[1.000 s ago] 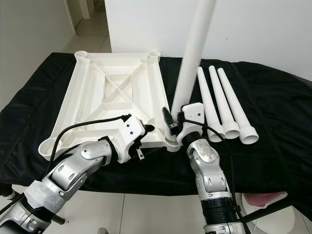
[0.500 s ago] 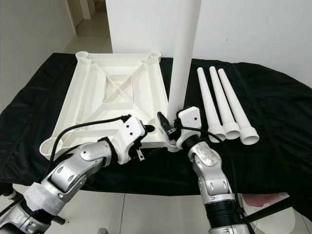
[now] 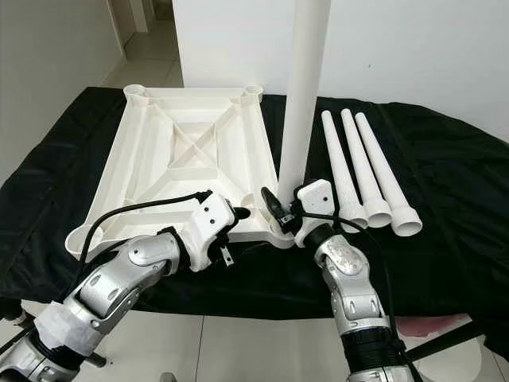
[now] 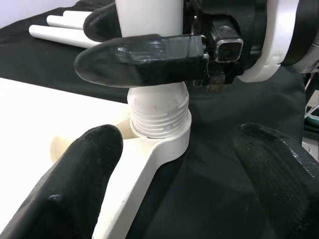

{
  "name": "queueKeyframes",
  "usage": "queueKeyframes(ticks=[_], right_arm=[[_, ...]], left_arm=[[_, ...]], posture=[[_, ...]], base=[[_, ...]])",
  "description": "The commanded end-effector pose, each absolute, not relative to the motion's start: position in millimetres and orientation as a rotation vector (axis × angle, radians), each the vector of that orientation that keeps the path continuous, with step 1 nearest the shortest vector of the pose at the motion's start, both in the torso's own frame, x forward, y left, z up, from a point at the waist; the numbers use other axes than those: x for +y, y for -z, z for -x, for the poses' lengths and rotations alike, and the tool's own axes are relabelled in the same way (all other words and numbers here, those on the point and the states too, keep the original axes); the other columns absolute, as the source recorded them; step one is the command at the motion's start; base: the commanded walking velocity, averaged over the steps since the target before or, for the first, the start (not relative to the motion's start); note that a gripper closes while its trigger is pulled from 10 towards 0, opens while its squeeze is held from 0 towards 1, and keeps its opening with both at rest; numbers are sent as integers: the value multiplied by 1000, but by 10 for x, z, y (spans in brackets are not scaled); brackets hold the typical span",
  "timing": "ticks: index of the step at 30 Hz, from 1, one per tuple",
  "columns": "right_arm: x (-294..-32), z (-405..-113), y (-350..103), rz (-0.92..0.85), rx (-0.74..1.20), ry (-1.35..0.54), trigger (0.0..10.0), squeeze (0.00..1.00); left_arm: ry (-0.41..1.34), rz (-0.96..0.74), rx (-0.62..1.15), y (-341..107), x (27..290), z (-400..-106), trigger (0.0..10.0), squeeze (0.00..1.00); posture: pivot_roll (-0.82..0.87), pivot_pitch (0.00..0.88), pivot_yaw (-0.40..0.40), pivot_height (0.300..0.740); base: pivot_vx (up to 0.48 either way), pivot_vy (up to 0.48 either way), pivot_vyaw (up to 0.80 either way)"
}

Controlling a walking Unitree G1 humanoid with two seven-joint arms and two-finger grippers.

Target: Building children table

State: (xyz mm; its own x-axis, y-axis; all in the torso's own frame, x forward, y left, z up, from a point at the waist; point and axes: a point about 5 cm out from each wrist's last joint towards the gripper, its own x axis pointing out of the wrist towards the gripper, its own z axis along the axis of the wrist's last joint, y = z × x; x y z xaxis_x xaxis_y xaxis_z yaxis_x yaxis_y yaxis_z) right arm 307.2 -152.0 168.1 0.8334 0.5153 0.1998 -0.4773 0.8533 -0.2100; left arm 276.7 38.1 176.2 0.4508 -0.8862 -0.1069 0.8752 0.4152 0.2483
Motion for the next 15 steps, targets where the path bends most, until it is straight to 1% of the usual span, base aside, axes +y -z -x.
queueKeyframes(ticks=[1, 9, 10, 15], right_arm=[[-1571, -3044, -1444, 129, -145, -532, 10000, 0], [-1623, -3147, -1359, 52, -87, -455, 10000, 0], [-1630, -3176, -1341, 11, -64, -430, 10000, 0], [-1636, -3194, -1323, -18, -44, -410, 10000, 0]], left_arm=[[1179, -294, -17, -1731, 392, -2722, 10000, 0], [1180, -293, -12, -1731, 396, -2713, 10000, 0], [1180, -295, -12, -1731, 399, -2713, 10000, 0], [1177, -295, -10, -1736, 405, -2713, 10000, 0]], posture=[[64, 100, 8, 740], [68, 104, 9, 740], [68, 104, 9, 740], [71, 111, 7, 740]], base=[[0, 0, 0], [0, 0, 0], [0, 0, 0], [0, 0, 0]])
